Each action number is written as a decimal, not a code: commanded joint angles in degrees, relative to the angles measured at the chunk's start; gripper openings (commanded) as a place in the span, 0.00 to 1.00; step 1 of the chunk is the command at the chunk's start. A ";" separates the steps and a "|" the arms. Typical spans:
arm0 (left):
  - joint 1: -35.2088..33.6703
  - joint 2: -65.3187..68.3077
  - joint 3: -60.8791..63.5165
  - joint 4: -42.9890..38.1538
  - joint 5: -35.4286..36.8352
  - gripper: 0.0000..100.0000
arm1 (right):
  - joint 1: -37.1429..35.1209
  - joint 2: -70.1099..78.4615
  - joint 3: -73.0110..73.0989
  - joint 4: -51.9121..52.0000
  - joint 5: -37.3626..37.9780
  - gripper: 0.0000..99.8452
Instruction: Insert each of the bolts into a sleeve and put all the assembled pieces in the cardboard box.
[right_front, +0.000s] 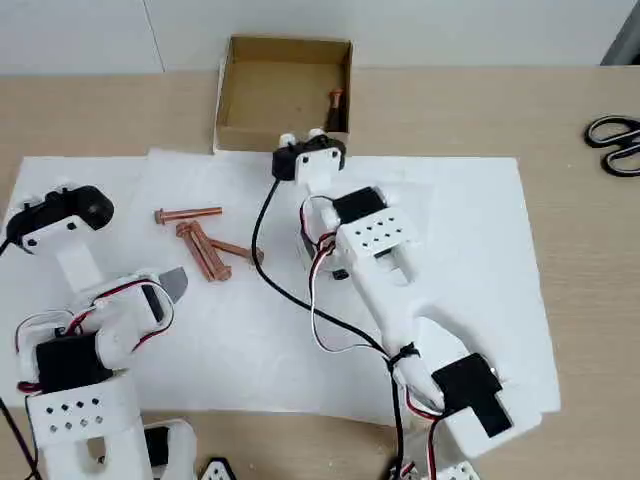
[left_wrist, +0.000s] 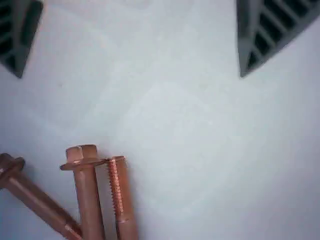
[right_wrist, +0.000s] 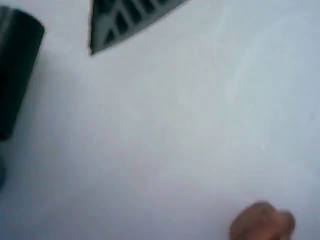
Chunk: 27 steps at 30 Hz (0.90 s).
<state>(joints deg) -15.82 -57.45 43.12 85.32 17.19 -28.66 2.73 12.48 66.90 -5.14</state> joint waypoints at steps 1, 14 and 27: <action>-0.18 -0.70 -2.42 -0.18 -0.35 0.26 | -0.22 -3.03 0.70 -3.74 -0.53 0.22; -0.18 -0.70 -2.42 -0.18 -0.35 0.26 | -0.40 3.30 1.05 -6.73 -0.62 0.22; -0.18 -0.70 -2.33 -0.18 -0.35 0.26 | -0.40 6.02 1.05 -7.52 -0.62 0.22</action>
<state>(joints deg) -15.82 -57.45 43.12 85.32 17.19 -28.75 8.88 14.24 59.96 -5.14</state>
